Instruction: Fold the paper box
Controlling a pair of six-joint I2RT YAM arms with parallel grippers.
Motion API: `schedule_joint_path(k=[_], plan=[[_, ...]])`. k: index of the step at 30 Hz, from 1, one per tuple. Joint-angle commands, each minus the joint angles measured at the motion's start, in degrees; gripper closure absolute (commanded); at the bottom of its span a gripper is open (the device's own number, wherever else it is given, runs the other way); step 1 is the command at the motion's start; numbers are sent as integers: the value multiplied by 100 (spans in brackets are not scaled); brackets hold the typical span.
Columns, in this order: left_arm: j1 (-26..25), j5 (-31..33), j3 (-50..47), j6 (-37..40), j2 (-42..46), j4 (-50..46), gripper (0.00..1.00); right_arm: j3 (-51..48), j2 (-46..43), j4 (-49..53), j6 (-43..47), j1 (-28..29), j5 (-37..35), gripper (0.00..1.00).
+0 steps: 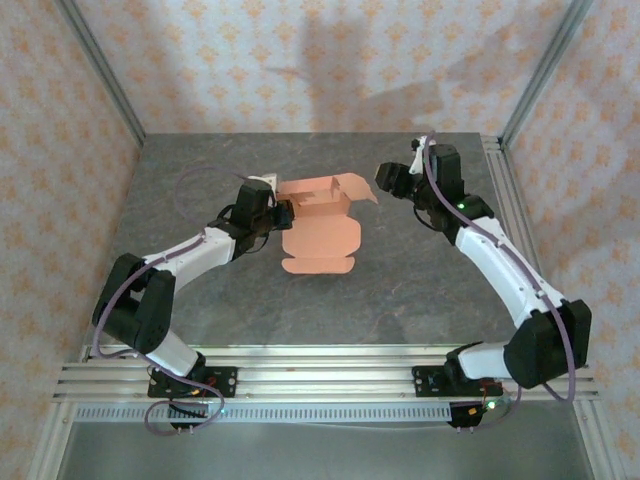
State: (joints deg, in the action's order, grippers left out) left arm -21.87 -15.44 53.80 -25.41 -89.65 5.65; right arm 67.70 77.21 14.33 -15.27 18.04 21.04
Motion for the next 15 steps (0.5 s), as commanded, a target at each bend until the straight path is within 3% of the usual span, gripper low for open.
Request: schedule_joint_path(k=[1, 6, 15], plan=[[69, -427, -62, 48, 9, 395, 100, 99, 247, -116, 369, -31, 1011, 51], [77, -422, 55, 36, -38, 232, 100, 188, 595, -123, 595, 66, 2084, 66], [78, -340, 294, -60, -248, -15, 100, 224, 658, -23, 1232, 696, 1914, 70]])
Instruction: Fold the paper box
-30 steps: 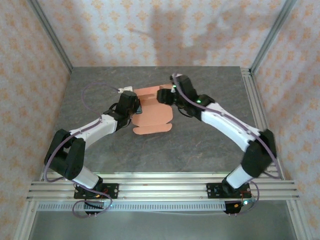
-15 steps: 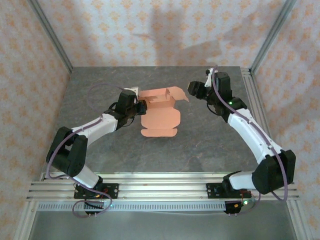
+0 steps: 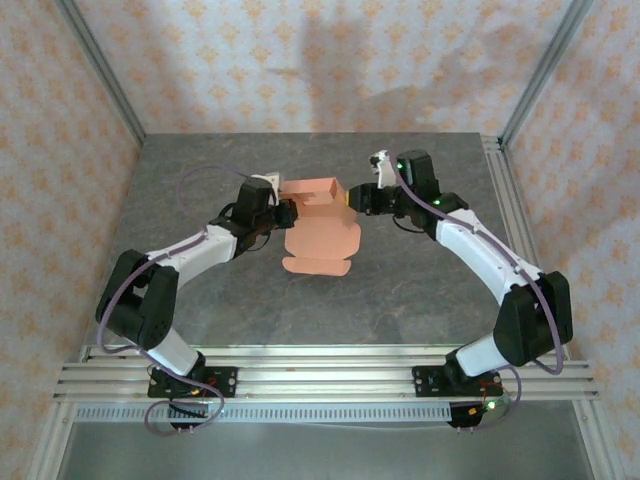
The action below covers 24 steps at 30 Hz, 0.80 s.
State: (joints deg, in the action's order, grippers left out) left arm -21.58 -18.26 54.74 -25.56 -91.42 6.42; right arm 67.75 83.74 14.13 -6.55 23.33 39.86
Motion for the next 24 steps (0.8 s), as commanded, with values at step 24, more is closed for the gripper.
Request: schedule_joint_path(k=[24], plan=[[57, -168, 232, -6, -112, -136, 100, 1012, 1001, 435, 953, 1223, -2805, 71]])
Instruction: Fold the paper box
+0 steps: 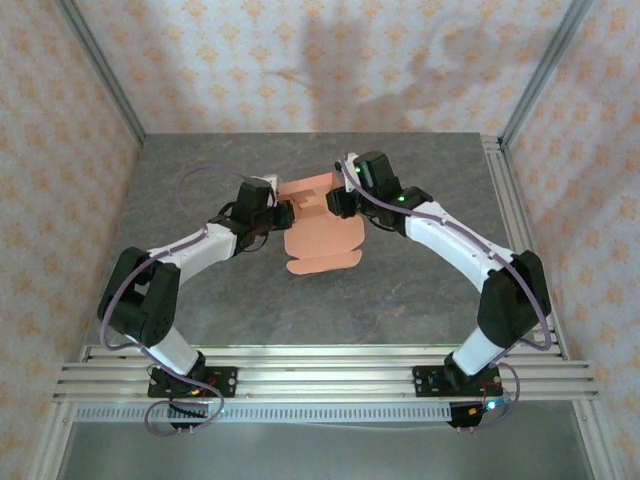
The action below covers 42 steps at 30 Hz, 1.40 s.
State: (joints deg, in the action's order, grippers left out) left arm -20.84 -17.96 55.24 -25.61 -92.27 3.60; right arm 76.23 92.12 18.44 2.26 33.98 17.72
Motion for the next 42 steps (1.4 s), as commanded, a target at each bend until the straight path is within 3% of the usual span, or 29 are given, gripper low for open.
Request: schedule_joint_path(k=[1, 5, 10, 20, 25, 30, 42], plan=[[-22, -204, 199, -5, -37, 142, 100, 204, 214, 9, 89, 217, -647, 71], [-17, -192, 219, 2, -37, 115, 100, 293, 290, 46, 169, 338, -890, 71], [45, -215, 163, -22, 8, 122, 100, -375, -416, -583, 169, 291, -981, 73], [89, -422, 136, -33, -10, 256, 100, -1163, -1300, -1295, -623, -615, 46, 66], [82, -493, 88, -15, 68, 309, 100, -1073, -1072, -1275, -365, -669, 300, 63], [89, -441, 33, -40, 113, 329, 100, -973, -853, -1184, 15, -508, 1130, 64], [89, -562, -14, -37, 184, 492, 100, -705, -405, -928, 572, -34, 100, 60]])
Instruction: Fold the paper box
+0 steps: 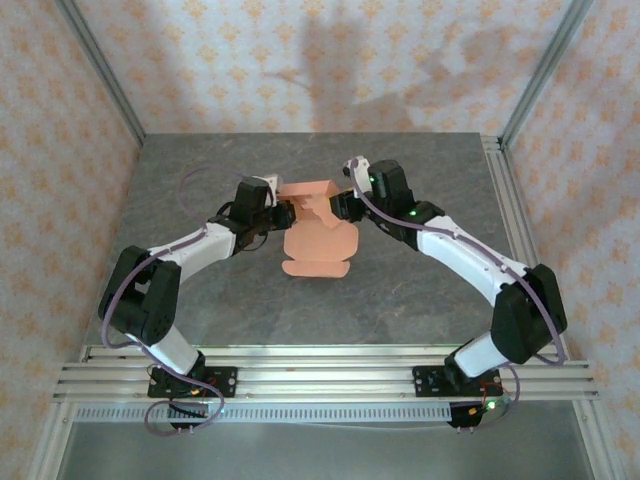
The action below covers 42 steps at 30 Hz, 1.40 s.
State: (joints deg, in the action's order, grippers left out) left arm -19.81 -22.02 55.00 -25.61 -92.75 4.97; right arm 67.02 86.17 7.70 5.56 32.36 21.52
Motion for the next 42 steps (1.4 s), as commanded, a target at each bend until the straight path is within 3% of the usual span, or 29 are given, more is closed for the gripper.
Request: schedule_joint_path(k=[1, 8, 18, 26, 35, 42], plan=[[-14, -156, 11, -34, 231, 347, 100, 257, 240, 190, 268, 143, -264, 59], [10, -92, -47, -23, 236, 266, 100, 22, -97, -63, -72, 60, -509, 58], [28, -142, -26, -41, 200, 307, 100, -593, -637, -392, -344, -336, 515, 58], [32, -208, -40, -93, 192, 336, 100, -395, -279, -337, -327, -309, 976, 58], [26, -188, -71, -100, 249, 322, 100, 208, 401, -155, -373, -146, 746, 60], [30, -197, -74, -103, 256, 332, 100, 477, 641, -95, -210, 177, -108, 59]])
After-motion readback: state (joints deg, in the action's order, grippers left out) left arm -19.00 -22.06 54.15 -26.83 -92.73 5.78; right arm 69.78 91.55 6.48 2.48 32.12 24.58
